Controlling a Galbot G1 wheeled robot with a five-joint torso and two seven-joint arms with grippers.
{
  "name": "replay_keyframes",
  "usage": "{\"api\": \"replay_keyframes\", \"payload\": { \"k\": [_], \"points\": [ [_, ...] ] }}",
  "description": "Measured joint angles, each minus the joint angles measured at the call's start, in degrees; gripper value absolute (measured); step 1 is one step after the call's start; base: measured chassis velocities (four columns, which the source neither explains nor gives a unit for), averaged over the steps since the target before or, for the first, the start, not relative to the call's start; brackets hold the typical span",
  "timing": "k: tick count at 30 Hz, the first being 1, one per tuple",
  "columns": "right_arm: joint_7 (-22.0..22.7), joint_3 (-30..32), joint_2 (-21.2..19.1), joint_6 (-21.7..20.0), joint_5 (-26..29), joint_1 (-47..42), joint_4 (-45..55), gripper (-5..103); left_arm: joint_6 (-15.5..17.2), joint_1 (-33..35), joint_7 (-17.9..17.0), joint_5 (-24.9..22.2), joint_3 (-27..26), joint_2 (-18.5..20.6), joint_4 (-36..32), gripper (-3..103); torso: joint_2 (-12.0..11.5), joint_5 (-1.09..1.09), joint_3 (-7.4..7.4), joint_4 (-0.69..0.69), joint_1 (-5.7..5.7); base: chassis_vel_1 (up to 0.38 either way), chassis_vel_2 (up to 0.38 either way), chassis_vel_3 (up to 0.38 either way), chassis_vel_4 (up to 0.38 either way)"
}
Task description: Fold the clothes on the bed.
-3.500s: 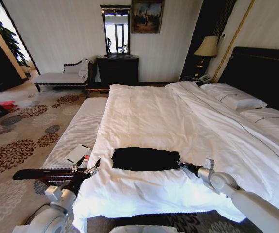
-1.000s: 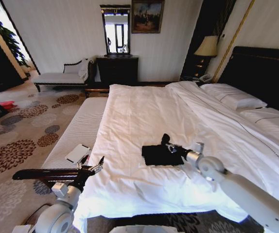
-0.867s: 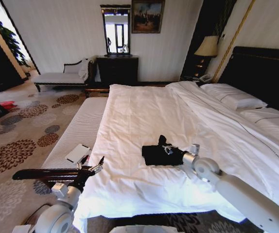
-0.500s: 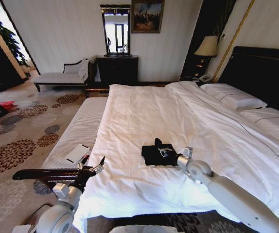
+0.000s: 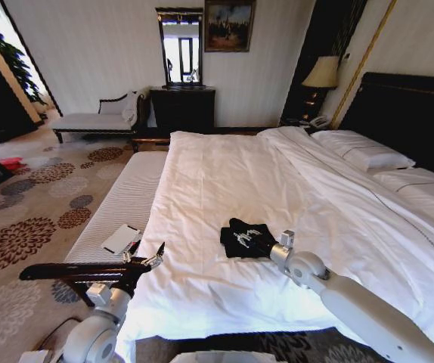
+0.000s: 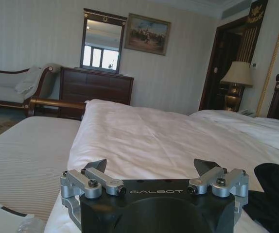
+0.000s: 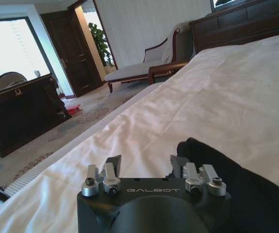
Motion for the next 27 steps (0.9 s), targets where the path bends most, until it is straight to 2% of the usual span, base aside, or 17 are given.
{"api": "replay_keyframes", "payload": {
  "k": [2,3,6,9,11,14,16,27],
  "points": [
    [0.0,1.4,-0.2,0.2,0.6,-1.0,0.7,67,-0.1,0.2,0.1,-0.2,-0.5,-0.1,0.0,100,0.0,-0.01,0.0,-0.01,0.0,0.0,0.0,0.0,0.0],
    [0.0,2.1,-0.2,0.3,0.8,-1.4,0.9,67,-0.1,0.2,0.1,-0.3,-0.5,-0.1,0.0,100,0.0,0.0,0.0,-0.02,0.0,0.0,0.0,0.0,0.0],
    [0.3,5.4,0.1,1.5,1.7,-2.7,1.0,78,-0.2,-0.1,0.2,-0.5,-0.2,-0.2,0.0,100,0.0,-0.01,-0.01,-0.02,0.0,0.0,0.0,0.0,0.0],
    [0.9,7.5,0.9,3.1,1.5,-3.0,-2.2,94,-0.2,-0.5,0.1,-0.5,0.3,-0.1,-0.2,100,0.0,-0.02,-0.01,-0.03,0.0,0.0,0.0,0.0,0.0],
    [1.3,7.6,2.2,3.9,0.9,-2.6,-5.3,97,-0.1,-0.5,0.0,-0.5,0.5,0.0,-0.4,100,0.0,0.0,-0.01,-0.02,0.0,0.0,0.0,0.0,0.0],
    [1.4,7.2,3.4,4.6,-0.4,-2.2,-8.0,99,-0.1,-0.2,-0.1,-0.5,0.5,0.0,-0.7,100,0.0,0.0,-0.01,-0.03,0.0,0.0,0.0,0.0,0.0],
    [0.8,5.7,5.5,5.7,-3.1,-1.0,-12.4,100,-0.1,0.5,-0.1,-0.5,0.3,0.1,-1.1,100,0.0,0.01,-0.01,-0.02,0.0,0.0,0.0,0.0,0.0],
    [-1.2,-0.3,11.8,7.3,-9.0,1.3,-18.6,100,0.0,2.1,-0.2,-1.4,-2.3,0.4,-1.7,100,0.0,-0.01,0.0,-0.01,0.0,0.0,0.0,0.0,0.0]
  ]
}}
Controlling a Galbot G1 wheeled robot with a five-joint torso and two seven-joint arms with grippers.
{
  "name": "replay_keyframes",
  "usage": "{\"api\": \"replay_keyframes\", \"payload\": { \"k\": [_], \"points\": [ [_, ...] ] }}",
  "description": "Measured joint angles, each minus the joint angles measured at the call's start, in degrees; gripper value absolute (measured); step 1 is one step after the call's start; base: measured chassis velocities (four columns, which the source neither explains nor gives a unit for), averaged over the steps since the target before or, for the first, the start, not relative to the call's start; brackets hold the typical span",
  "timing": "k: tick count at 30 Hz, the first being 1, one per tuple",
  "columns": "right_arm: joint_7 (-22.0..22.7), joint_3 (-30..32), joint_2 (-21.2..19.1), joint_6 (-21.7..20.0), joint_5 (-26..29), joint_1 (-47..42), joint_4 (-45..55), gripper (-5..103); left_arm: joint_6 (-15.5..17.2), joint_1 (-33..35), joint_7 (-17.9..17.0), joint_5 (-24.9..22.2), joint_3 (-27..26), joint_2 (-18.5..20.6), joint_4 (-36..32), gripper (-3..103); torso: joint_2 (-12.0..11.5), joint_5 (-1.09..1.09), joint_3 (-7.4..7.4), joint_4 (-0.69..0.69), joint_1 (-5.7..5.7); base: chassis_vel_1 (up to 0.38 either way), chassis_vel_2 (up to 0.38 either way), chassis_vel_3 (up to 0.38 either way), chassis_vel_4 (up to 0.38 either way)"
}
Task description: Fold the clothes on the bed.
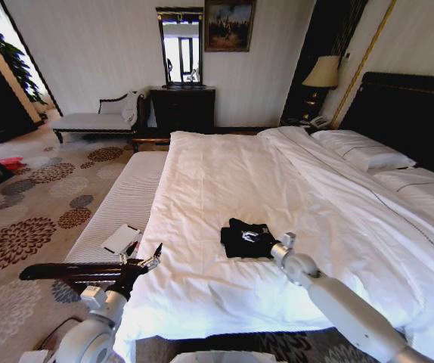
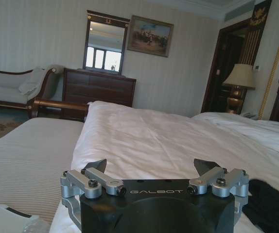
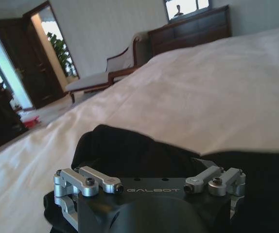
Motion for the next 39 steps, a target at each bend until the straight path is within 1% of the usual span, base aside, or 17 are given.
{"api": "replay_keyframes", "payload": {
  "k": [6,11,15,18,19,21,23,24,26,28,29,30,31,33,34,37,39],
  "points": [
    [-0.6,-1.3,2.3,1.0,-2.6,0.0,-1.8,100,0.0,1.2,0.0,-0.3,-1.1,-0.1,0.0,100,0.0,0.0,0.0,-0.01,0.0,0.0,0.0,0.0,0.0],
    [-0.7,-1.4,2.0,1.5,-3.9,-0.6,-1.0,100,0.0,0.9,0.1,-0.1,-0.7,-0.3,0.2,100,0.0,0.0,0.0,0.0,0.0,0.0,0.0,0.0,0.0],
    [0.0,1.1,0.6,1.7,-2.9,-1.7,1.2,100,0.0,-0.5,-0.6,0.6,0.6,-0.4,0.8,100,0.0,0.03,0.0,0.01,0.0,0.0,0.0,0.0,0.0],
    [1.7,6.7,-2.3,4.2,-4.0,-3.4,4.2,100,0.0,-2.3,-0.9,1.1,2.1,-0.4,1.0,100,0.0,0.0,0.0,-0.01,0.0,0.0,0.0,0.0,0.0],
    [1.7,6.7,-2.3,4.2,-4.0,-3.4,4.2,100,0.0,-2.3,-0.9,1.1,2.1,-0.4,1.0,100,0.0,0.0,0.0,-0.01,0.0,0.0,0.0,0.0,0.0],
    [2.0,9.1,-3.7,5.7,-6.5,-4.3,5.5,100,0.0,-2.9,-0.9,1.8,2.7,-0.4,0.9,100,0.0,0.01,0.0,-0.01,0.0,0.0,0.0,0.0,0.0],
    [3.9,13.7,-5.3,7.8,-9.7,-6.6,8.6,100,-0.3,-3.9,-0.9,3.3,3.5,-0.4,0.9,100,0.0,0.01,0.0,-0.01,0.0,0.0,0.0,0.0,0.0],
    [3.9,13.7,-5.3,7.8,-9.7,-6.6,8.6,100,-0.3,-3.9,-0.9,3.3,3.5,-0.4,0.9,100,0.0,0.01,0.0,-0.01,0.0,0.0,0.0,0.0,0.0],
    [7.0,16.8,-5.6,8.5,-12.0,-8.6,10.8,100,-0.6,-4.2,-0.9,4.6,4.0,-0.6,0.9,100,0.0,0.01,0.0,-0.01,0.0,0.0,0.0,0.0,0.0],
    [10.9,22.7,-5.5,9.0,-15.6,-12.5,13.6,100,-1.1,-4.3,-0.9,6.0,4.5,-1.1,1.3,100,0.0,-0.02,0.0,0.01,0.0,0.0,0.0,0.0,0.0],
    [10.9,22.7,-5.5,9.0,-15.6,-12.5,13.6,100,-1.1,-4.3,-0.9,6.0,4.5,-1.1,1.3,100,0.0,-0.02,0.0,0.01,0.0,0.0,0.0,0.0,0.0],
    [12.1,25.4,-5.3,9.0,-17.0,-15.0,14.8,100,-1.4,-4.3,-0.9,6.4,4.6,-1.3,1.4,100,0.0,-0.02,-0.01,0.01,0.0,0.0,0.0,0.0,0.0],
    [13.0,28.6,-4.9,9.1,-18.1,-17.8,15.8,100,-1.9,-4.2,-1.0,7.4,4.7,-1.7,1.7,100,0.0,0.06,-0.01,0.0,0.0,0.0,0.0,0.0,0.0],
    [13.3,33.8,-4.5,9.8,-19.6,-22.5,17.1,100,-2.7,-4.1,-1.6,9.2,4.7,-1.9,2.3,100,0.0,0.02,-0.01,-0.02,0.0,0.0,0.0,0.0,0.0],
    [13.3,33.8,-4.5,9.8,-19.6,-22.5,17.1,100,-2.7,-4.1,-1.6,9.2,4.7,-1.9,2.3,100,0.0,0.02,-0.01,-0.02,0.0,0.0,0.0,0.0,0.0],
    [12.2,43.0,-2.8,11.0,-21.4,-30.9,19.5,100,-3.4,-4.0,-2.5,10.5,4.7,-2.1,3.1,100,0.0,0.01,-0.01,0.0,0.0,0.0,0.0,0.0,0.0],
    [11.0,46.3,-1.9,11.7,-22.0,-34.4,20.4,100,-3.6,-4.2,-2.8,10.7,4.9,-2.1,3.4,100,0.0,0.0,-0.01,-0.01,0.0,0.0,0.0,0.0,0.0]
  ]
}}
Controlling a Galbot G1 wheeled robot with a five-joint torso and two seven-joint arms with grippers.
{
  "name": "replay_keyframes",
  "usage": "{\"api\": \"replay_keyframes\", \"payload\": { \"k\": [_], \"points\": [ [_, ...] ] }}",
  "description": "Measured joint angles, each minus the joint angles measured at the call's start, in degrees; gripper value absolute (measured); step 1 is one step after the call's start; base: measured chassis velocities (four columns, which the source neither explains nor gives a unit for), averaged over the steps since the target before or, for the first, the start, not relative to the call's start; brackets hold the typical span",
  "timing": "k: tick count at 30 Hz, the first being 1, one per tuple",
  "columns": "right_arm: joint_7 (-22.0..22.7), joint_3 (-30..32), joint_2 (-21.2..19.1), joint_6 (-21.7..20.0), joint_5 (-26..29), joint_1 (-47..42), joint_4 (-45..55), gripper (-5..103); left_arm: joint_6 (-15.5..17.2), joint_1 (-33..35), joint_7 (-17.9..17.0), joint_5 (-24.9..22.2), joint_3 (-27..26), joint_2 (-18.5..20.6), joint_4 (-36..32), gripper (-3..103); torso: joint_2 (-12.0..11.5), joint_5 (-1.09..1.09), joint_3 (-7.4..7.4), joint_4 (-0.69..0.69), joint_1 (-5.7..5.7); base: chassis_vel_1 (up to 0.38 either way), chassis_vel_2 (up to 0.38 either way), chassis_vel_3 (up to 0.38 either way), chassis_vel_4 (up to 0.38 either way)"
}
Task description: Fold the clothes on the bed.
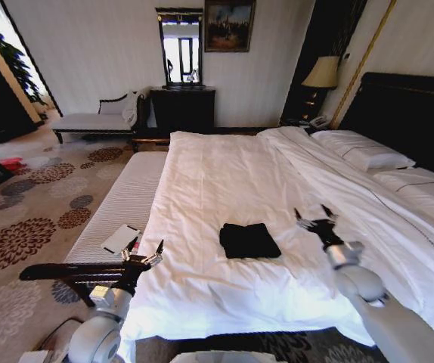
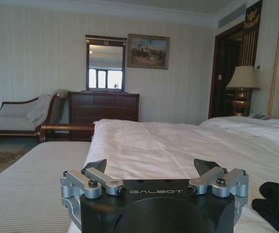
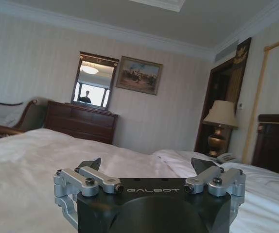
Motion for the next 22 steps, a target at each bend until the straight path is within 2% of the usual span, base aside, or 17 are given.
{"api": "replay_keyframes", "payload": {
  "k": [1,4,7,10,15,22],
  "points": [
    [0.0,0.0,0.0,0.0,0.0,0.0,0.0,100,0.0,0.0,0.0,0.0,0.0,0.0,0.0,100,0.0,0.0,0.0,0.0,0.0,0.0,0.0,0.0,0.0],
    [-2.8,5.0,2.2,1.3,-0.1,-6.9,2.7,100,-0.3,-0.8,-0.2,0.0,0.5,0.0,0.3,100,0.0,-0.01,0.0,-0.01,0.0,0.0,0.0,0.0,0.0],
    [-3.9,5.9,3.3,1.9,-0.2,-9.2,3.7,100,-0.4,-1.2,-0.2,-0.1,0.6,0.1,0.3,100,0.0,0.02,0.0,-0.01,0.0,0.0,0.0,0.0,0.0],
    [-5.0,6.7,6.0,3.5,-1.7,-13.0,6.0,100,-0.6,-1.6,-0.2,-0.3,1.0,0.1,-0.4,100,0.0,0.0,0.0,0.0,0.0,0.0,0.0,0.0,0.0],
    [-6.6,7.0,7.3,4.4,-2.1,-14.7,7.3,100,-1.2,-0.9,0.4,-0.1,1.0,-0.1,-0.7,100,0.0,0.0,0.0,0.0,0.0,0.0,0.0,0.0,0.0],
    [-6.7,7.1,7.3,4.3,-2.2,-14.5,7.4,100,-1.4,-0.4,0.7,0.8,0.3,-0.2,-0.7,100,0.0,0.0,0.01,0.01,0.0,0.0,0.0,0.0,0.0]
  ]
}}
